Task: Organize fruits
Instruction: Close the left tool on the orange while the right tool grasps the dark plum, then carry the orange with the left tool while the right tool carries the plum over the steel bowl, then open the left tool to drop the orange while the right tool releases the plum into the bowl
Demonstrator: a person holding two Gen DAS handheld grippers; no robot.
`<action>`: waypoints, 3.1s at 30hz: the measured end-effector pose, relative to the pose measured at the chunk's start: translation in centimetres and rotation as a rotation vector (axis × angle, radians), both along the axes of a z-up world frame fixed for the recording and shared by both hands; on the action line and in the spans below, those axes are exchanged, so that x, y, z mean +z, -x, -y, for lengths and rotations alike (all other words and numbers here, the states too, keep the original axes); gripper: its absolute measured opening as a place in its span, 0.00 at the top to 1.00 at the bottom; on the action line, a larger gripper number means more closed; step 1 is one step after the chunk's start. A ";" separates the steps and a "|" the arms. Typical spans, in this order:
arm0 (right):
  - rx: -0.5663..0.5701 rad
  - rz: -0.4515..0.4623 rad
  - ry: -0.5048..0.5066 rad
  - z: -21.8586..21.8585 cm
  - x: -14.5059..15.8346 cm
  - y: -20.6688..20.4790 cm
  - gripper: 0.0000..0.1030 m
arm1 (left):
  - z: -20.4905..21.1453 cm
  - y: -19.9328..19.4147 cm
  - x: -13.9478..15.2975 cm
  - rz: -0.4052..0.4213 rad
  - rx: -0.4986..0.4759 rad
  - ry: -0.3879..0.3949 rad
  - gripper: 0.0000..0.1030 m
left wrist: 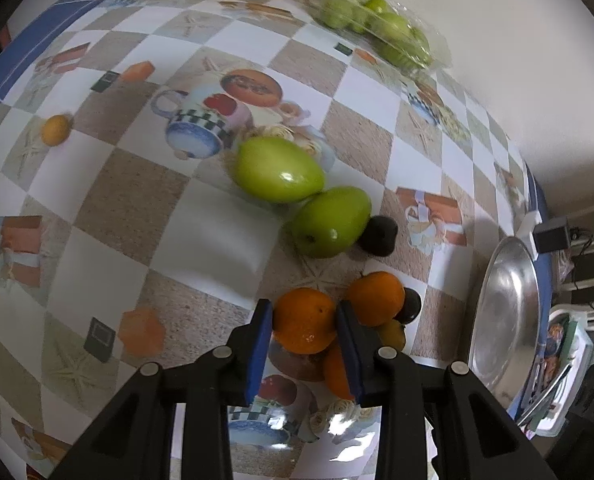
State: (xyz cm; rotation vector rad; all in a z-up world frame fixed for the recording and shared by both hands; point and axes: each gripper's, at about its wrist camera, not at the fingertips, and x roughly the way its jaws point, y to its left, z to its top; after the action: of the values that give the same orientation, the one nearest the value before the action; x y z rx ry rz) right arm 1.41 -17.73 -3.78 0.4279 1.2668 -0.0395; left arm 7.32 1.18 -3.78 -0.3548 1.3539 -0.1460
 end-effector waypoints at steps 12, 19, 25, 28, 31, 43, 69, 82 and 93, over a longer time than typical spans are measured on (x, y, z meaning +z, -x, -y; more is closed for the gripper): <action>-0.008 0.061 -0.013 0.4 2.1 0.2 0.76 | -0.6 0.0 2.3 0.075 0.024 0.005 0.66; -0.037 0.098 0.037 1.7 3.4 0.4 0.76 | 0.8 0.2 4.6 0.148 -0.018 0.010 0.66; -0.110 0.101 0.103 4.3 3.9 0.6 0.76 | 3.2 0.3 5.4 0.176 -0.084 0.015 0.66; -0.156 0.098 0.127 5.9 3.8 0.9 0.76 | 5.2 0.3 5.5 0.177 -0.135 0.021 0.66; -0.213 0.089 0.151 7.9 3.3 1.2 0.76 | 7.6 0.3 5.5 0.175 -0.194 0.042 0.66; -0.399 0.038 0.185 14.0 0.9 2.9 0.76 | 18.3 0.1 4.4 0.180 -0.423 0.035 0.66; -0.419 -0.027 0.156 14.7 -1.6 2.1 0.76 | 19.2 -2.0 0.9 0.131 -0.418 -0.011 0.65; -0.395 0.014 0.160 14.0 0.1 2.0 0.45 | 17.0 -1.5 4.8 0.189 -0.381 -0.034 0.39; -0.297 0.031 0.160 11.1 0.6 1.5 0.16 | 10.2 -2.0 5.0 0.199 -0.204 -0.284 0.00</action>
State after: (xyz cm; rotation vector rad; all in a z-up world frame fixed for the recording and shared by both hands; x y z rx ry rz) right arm -0.07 -28.79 -3.15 0.4731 1.1519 -0.3812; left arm 9.34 -9.03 1.19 0.0368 1.1916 -0.1511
